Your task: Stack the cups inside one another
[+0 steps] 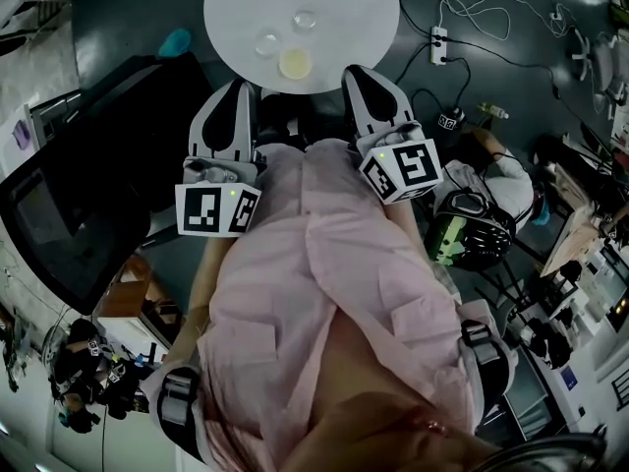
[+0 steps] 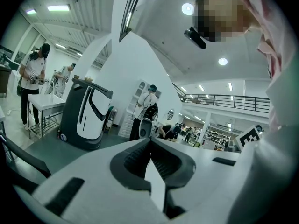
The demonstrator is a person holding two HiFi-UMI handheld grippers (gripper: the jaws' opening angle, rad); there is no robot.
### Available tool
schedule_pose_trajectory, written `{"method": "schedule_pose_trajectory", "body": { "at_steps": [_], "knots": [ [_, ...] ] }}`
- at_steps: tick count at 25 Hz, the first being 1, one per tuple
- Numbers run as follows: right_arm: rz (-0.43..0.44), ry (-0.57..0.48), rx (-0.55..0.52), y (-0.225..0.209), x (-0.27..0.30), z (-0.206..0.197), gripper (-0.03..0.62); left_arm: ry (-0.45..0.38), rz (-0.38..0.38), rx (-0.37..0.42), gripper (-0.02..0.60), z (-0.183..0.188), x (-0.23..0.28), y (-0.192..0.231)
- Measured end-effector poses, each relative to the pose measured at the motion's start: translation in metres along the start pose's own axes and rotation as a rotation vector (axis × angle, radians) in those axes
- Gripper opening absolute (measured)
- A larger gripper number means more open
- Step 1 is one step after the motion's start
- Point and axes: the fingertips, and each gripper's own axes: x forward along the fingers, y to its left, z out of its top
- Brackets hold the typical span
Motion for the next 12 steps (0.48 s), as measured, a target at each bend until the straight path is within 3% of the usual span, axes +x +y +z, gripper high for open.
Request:
{"method": "schedule_pose_trajectory", "body": {
  "at_steps": [12],
  "knots": [
    [0.076, -0.009, -0.036, -0.043, 0.014, 0.029, 0.035, -0.058, 0.075, 0.013, 0.015, 0.009, 0.035, -0.022]
  ]
}}
